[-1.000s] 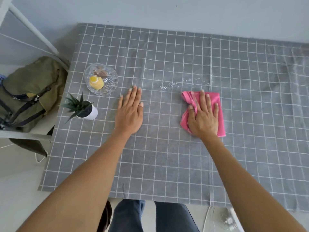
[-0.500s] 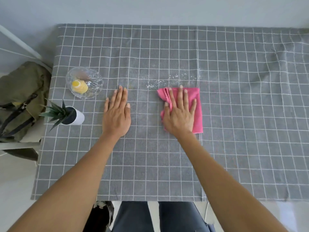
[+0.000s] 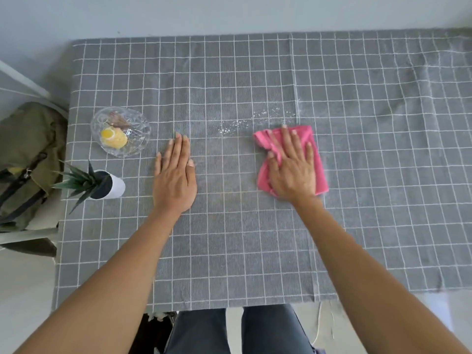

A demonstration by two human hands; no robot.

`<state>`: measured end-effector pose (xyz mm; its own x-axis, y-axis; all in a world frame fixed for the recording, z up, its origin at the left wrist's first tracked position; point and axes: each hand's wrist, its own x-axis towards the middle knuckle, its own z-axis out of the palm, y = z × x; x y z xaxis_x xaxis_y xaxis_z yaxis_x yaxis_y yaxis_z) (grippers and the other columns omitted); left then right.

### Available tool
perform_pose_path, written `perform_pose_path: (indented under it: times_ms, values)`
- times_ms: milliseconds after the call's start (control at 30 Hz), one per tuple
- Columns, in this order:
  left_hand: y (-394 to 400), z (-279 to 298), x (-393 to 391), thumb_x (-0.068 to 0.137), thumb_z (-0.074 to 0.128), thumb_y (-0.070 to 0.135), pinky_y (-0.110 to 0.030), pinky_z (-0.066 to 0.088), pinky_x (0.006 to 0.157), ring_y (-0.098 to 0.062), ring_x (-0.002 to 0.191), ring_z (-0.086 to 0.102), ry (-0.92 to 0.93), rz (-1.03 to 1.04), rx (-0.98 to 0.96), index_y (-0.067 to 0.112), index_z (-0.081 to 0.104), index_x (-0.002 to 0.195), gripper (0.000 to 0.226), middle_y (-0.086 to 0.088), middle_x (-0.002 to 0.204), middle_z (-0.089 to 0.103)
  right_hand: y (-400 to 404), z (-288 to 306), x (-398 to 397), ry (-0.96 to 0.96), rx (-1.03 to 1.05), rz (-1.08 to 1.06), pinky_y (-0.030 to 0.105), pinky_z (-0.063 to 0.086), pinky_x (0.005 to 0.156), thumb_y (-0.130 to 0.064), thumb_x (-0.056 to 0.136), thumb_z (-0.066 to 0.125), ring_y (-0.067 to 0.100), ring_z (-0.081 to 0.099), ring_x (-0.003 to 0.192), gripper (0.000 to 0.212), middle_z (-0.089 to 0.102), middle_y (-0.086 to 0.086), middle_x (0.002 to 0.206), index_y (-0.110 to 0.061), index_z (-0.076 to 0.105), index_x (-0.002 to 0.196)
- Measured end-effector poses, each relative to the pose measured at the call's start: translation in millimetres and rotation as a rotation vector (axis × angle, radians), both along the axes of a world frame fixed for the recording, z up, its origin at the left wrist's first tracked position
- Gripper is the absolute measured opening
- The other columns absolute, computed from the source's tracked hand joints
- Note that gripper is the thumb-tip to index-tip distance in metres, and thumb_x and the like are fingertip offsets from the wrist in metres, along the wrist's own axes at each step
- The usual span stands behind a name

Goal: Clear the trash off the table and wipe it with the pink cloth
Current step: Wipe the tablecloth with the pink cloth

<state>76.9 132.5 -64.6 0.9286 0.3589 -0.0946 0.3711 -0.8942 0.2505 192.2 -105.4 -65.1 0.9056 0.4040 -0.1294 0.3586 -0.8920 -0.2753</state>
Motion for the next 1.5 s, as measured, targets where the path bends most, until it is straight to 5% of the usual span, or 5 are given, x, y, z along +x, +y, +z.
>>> perform_pose_path:
  times_ms: [433,833,1133,1333,1500]
  values:
    - [0.3,0.7,0.3,0.098,0.003,0.031,-0.042,0.0,0.121,-0.011,0.148,-0.006,0.0,-0.001,0.001,0.018,-0.001,0.153,0.057,0.002,0.161,-0.003,-27.1,7.7,32.5,0.081,-0.04,-0.477,0.05,-0.009,0.118,-0.044,0.1,0.011,0.017,-0.009,0.148,0.053,-0.007,-0.003,0.162,-0.037,0.005,0.152]
    - [18.0,-0.7,30.1,0.104,0.019,0.024,-0.035,-0.003,0.121,-0.012,0.148,-0.002,-0.042,0.016,-0.068,0.014,0.005,0.153,0.052,-0.001,0.161,0.0,121.5,8.4,12.7,0.055,-0.006,0.095,0.05,-0.014,0.116,-0.046,0.1,0.007,0.018,-0.016,0.147,0.055,-0.013,-0.001,0.161,-0.035,-0.006,0.152]
    - [33.5,-1.3,45.8,0.104,0.016,0.024,-0.034,-0.003,0.121,-0.013,0.148,-0.003,-0.044,0.013,0.004,0.013,0.004,0.153,0.052,-0.002,0.161,-0.001,133.2,5.8,14.8,0.037,0.016,0.204,0.048,-0.008,0.119,-0.045,0.102,0.011,0.015,-0.009,0.148,0.053,-0.005,-0.005,0.162,-0.035,0.002,0.153]
    - [34.0,1.3,45.9,0.104,0.015,0.024,-0.035,-0.004,0.121,-0.011,0.148,-0.007,-0.036,0.011,-0.012,0.015,-0.001,0.153,0.053,0.0,0.161,-0.006,83.2,4.8,62.1,0.04,-0.013,0.042,0.043,-0.012,0.118,-0.048,0.1,0.002,0.016,-0.011,0.147,0.05,-0.011,-0.006,0.16,-0.033,-0.02,0.142]
    - [35.7,-0.3,45.4,0.104,0.014,0.025,-0.033,-0.004,0.121,-0.011,0.147,-0.008,-0.034,0.025,-0.008,0.014,-0.002,0.153,0.053,0.0,0.161,-0.008,27.9,5.4,103.1,0.053,-0.046,-0.19,0.044,-0.007,0.12,-0.047,0.099,0.006,0.016,-0.008,0.148,0.055,-0.007,-0.002,0.162,-0.029,-0.012,0.148]
